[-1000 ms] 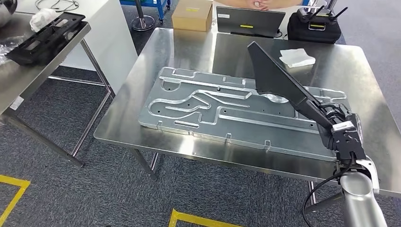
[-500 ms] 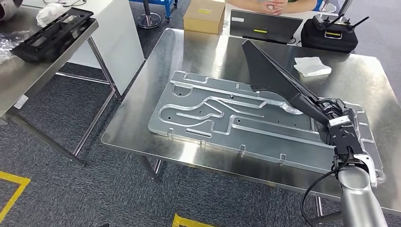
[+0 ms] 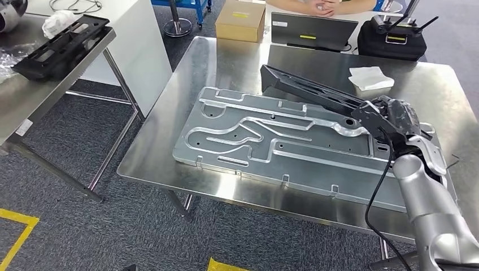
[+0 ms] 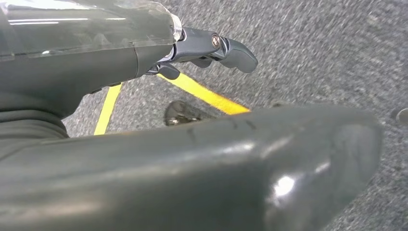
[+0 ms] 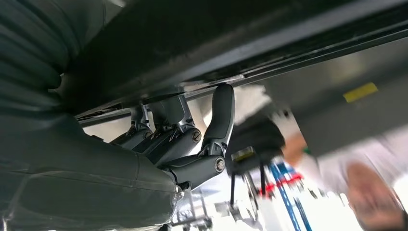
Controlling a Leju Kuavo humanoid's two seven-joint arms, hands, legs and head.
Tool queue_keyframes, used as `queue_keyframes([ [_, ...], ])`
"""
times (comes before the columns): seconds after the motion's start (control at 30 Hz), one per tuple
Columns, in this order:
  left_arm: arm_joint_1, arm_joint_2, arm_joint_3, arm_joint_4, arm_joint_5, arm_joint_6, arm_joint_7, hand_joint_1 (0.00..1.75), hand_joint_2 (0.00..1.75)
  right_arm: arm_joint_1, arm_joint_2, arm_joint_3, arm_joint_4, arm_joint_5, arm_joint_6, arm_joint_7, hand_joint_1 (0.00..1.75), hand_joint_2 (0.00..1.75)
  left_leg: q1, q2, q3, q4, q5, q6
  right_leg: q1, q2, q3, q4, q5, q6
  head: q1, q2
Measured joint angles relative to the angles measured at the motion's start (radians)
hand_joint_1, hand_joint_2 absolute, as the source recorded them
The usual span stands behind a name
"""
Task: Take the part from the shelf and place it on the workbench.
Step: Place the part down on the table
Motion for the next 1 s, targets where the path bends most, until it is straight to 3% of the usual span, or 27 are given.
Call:
queue_keyframes([
  [0.07,-0.003,0.000,0.000,0.000,0.002,0.008,0.003,0.00,0.00,-0.048,0.030,0.018,0.080,0.033,0.027,0.037,1.75,1.75,-0.001,0.002,0.029,-0.073,0.022,0.006,0.003,0.004,-0.004,0.003,0.000,0.011,0.000,0.000],
  [0.13,-0.006,0.000,0.001,0.000,0.010,0.017,0.009,0.00,0.00,-0.077,0.058,0.033,0.147,0.056,0.046,0.071,1.75,1.75,-0.004,0.000,0.030,-0.078,0.022,0.021,0.005,0.004,-0.004,-0.002,0.004,0.024,0.000,0.000],
  [0.2,-0.007,-0.001,0.001,0.000,0.016,0.023,0.014,0.00,0.00,-0.094,0.079,0.043,0.199,0.070,0.058,0.093,1.75,1.75,-0.003,-0.002,0.035,-0.086,0.027,0.037,0.002,0.001,-0.007,0.011,-0.010,0.032,0.000,0.000],
  [0.23,-0.008,-0.002,0.001,0.000,0.017,0.025,0.016,0.00,0.00,-0.101,0.087,0.045,0.219,0.074,0.061,0.098,1.75,1.75,-0.001,-0.002,0.037,-0.091,0.030,0.044,0.002,0.001,-0.021,0.045,-0.032,0.034,0.000,0.000],
  [0.33,-0.007,-0.004,0.002,0.000,0.017,0.026,0.017,0.00,0.00,-0.112,0.102,0.050,0.271,0.081,0.065,0.102,1.75,1.75,-0.005,-0.005,0.040,-0.094,0.031,0.054,0.007,0.002,-0.114,0.239,-0.121,0.033,0.000,0.000],
  [0.37,-0.007,-0.004,0.002,0.000,0.017,0.026,0.017,0.00,0.00,-0.113,0.106,0.052,0.283,0.083,0.065,0.103,1.75,1.75,-0.007,-0.006,0.041,-0.093,0.030,0.056,0.010,0.002,-0.136,0.281,-0.129,0.031,0.000,0.000],
  [0.4,-0.007,-0.005,0.002,0.000,0.017,0.026,0.017,0.00,0.00,-0.115,0.109,0.055,0.292,0.084,0.065,0.103,1.75,1.75,-0.009,-0.006,0.042,-0.093,0.029,0.056,0.011,0.002,-0.140,0.284,-0.117,0.028,0.000,0.000],
  [0.43,-0.007,-0.005,0.002,0.000,0.017,0.026,0.017,0.00,0.00,-0.118,0.112,0.058,0.300,0.085,0.067,0.103,1.75,1.75,-0.012,-0.006,0.045,-0.093,0.028,0.057,0.014,0.002,-0.124,0.248,-0.088,0.022,0.000,0.000],
  [0.5,-0.007,-0.007,0.003,0.000,0.017,0.023,0.016,0.00,0.00,-0.130,0.118,0.062,0.311,0.089,0.074,0.101,1.75,1.75,-0.018,-0.006,0.049,-0.091,0.026,0.055,0.022,0.002,-0.055,0.107,-0.022,0.005,0.000,0.000],
  [0.57,-0.009,-0.010,0.003,0.000,0.017,0.018,0.013,0.00,0.00,-0.139,0.127,0.065,0.320,0.096,0.082,0.095,1.75,1.75,-0.022,-0.005,0.051,-0.090,0.023,0.049,0.030,0.000,-0.008,0.010,0.007,-0.008,0.000,0.000],
  [0.6,-0.009,-0.011,0.004,0.000,0.017,0.014,0.011,0.00,0.00,-0.141,0.131,0.066,0.324,0.101,0.085,0.092,1.75,1.75,-0.022,-0.004,0.051,-0.091,0.022,0.045,0.033,-0.001,-0.002,-0.003,0.006,-0.010,0.000,0.000],
  [0.63,-0.010,-0.011,0.004,0.000,0.017,0.010,0.009,0.00,0.00,-0.140,0.136,0.068,0.328,0.106,0.087,0.088,1.31,1.75,-0.021,-0.004,0.052,-0.093,0.022,0.040,0.033,-0.001,-0.001,-0.007,0.009,-0.012,0.000,0.000],
  [0.73,-0.009,-0.012,0.005,0.000,0.017,-0.003,0.002,0.00,1.31,-0.138,0.148,0.075,0.336,0.121,0.094,0.079,0.00,1.75,-0.020,-0.002,0.042,-0.061,-0.004,0.025,0.023,-0.003,0.007,-0.024,0.020,-0.023,0.000,0.000],
  [0.77,-0.009,-0.011,0.005,0.000,0.016,-0.009,0.000,0.00,1.31,-0.135,0.153,0.077,0.339,0.124,0.098,0.076,0.00,1.75,-0.018,-0.002,0.022,-0.014,-0.033,0.020,0.020,-0.005,0.009,-0.027,0.023,-0.026,0.000,0.000],
  [0.83,-0.008,-0.011,0.005,0.000,0.016,-0.024,-0.002,0.00,0.44,-0.124,0.158,0.080,0.345,0.128,0.109,0.071,0.00,1.75,-0.013,-0.002,-0.034,0.115,-0.099,0.010,0.020,-0.007,0.008,-0.028,0.023,-0.029,0.000,0.000],
  [0.87,-0.007,-0.011,0.005,0.000,0.016,-0.032,-0.003,0.00,0.00,-0.115,0.160,0.081,0.349,0.130,0.114,0.069,0.00,1.75,-0.009,-0.002,-0.057,0.167,-0.117,0.006,0.020,-0.008,0.007,-0.027,0.024,-0.028,0.000,0.000],
  [0.9,-0.006,-0.011,0.005,0.000,0.016,-0.038,-0.003,0.00,0.00,-0.105,0.160,0.081,0.353,0.132,0.119,0.068,0.00,1.75,-0.006,-0.001,-0.064,0.184,-0.115,0.001,0.019,-0.009,0.006,-0.026,0.024,-0.027,0.000,0.000],
  [0.93,-0.005,-0.011,0.005,0.000,0.017,-0.042,-0.005,0.00,0.00,-0.098,0.161,0.081,0.357,0.133,0.122,0.066,0.00,1.75,-0.003,-0.001,-0.053,0.162,-0.095,-0.003,0.018,-0.010,0.004,-0.024,0.024,-0.025,0.000,0.000],
  [1.0,-0.003,-0.010,0.007,0.000,0.018,-0.045,-0.008,0.00,0.00,-0.091,0.163,0.082,0.363,0.132,0.126,0.061,0.00,1.75,0.003,0.000,0.012,0.031,-0.029,-0.007,0.013,-0.010,0.000,-0.018,0.023,-0.018,0.000,0.000],
])
